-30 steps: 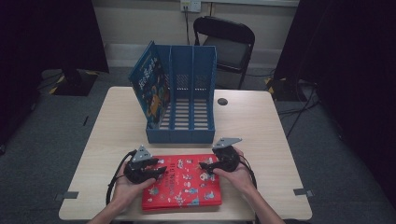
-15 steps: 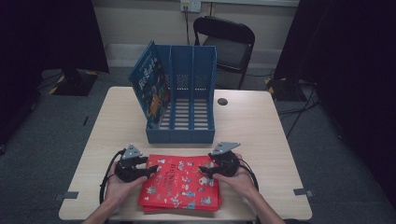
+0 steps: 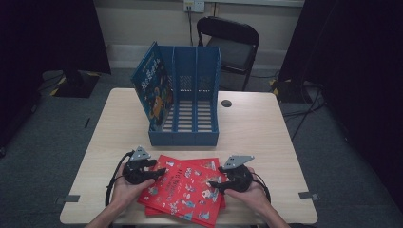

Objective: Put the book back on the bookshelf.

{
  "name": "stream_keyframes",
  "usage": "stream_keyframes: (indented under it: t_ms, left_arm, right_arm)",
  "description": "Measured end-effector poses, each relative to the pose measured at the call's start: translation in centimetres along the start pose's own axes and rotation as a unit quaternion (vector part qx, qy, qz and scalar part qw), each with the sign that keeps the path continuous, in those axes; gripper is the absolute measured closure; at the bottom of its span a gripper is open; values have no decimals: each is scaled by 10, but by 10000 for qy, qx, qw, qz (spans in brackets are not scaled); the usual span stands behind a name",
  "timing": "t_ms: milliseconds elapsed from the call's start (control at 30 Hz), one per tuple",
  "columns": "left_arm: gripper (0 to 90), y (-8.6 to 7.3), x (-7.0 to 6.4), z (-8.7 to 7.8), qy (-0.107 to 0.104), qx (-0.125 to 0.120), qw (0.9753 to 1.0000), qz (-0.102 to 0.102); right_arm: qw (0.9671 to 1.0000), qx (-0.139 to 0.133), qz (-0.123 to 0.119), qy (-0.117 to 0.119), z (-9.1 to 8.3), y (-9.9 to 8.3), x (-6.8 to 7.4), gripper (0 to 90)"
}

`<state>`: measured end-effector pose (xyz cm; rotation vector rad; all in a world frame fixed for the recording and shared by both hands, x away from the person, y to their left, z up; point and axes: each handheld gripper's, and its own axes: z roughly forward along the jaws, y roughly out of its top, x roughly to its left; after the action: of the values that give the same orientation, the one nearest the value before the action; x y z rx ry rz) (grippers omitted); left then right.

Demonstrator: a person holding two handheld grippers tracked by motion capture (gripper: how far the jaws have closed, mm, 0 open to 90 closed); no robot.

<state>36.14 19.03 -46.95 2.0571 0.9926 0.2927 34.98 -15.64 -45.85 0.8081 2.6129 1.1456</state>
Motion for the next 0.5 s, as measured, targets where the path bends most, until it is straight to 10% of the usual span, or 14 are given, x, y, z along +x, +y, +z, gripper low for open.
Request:
stream_keyframes:
  t_ms: [500]
  left_arm:
    - [474, 17, -9, 23, -319, -42, 9992, 240]
  right_arm:
    - [9996, -29, -51, 271, 25, 35, 5, 340]
